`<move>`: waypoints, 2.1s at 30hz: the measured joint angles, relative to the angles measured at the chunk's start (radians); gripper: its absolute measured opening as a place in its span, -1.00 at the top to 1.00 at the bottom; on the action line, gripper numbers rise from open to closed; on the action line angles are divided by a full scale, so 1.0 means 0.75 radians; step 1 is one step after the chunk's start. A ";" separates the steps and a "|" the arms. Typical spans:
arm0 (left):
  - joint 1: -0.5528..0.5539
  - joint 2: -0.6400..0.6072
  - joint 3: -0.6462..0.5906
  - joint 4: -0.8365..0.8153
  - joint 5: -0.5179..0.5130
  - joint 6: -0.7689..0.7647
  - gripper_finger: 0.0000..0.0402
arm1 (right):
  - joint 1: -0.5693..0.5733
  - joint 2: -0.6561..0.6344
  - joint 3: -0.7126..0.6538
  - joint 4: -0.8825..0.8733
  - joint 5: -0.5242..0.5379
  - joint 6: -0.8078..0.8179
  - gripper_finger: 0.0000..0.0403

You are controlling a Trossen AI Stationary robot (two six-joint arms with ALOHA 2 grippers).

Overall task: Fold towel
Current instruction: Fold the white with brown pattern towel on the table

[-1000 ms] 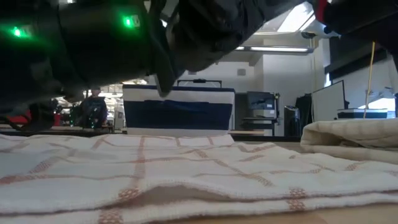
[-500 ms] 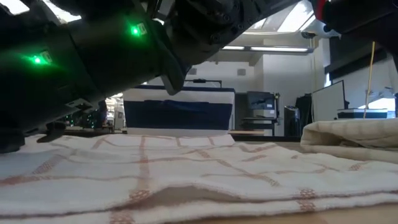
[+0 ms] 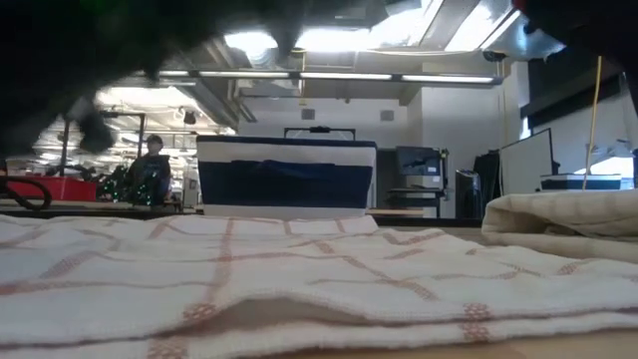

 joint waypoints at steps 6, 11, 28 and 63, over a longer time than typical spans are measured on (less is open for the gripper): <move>-0.001 -0.009 0.147 -0.008 0.003 0.217 0.37 | -0.004 -0.234 -0.002 -0.579 0.119 -0.098 0.11; -0.001 -0.011 0.208 0.031 0.046 0.293 0.37 | -0.005 -0.354 0.000 -1.196 0.201 -0.069 0.11; -0.017 -0.002 0.207 0.088 0.092 0.256 0.37 | -0.131 -0.629 -0.787 -1.038 -0.004 0.042 0.11; -0.016 0.049 0.178 0.257 0.341 0.401 0.37 | 0.134 -0.894 -1.283 -0.858 0.170 0.588 0.11</move>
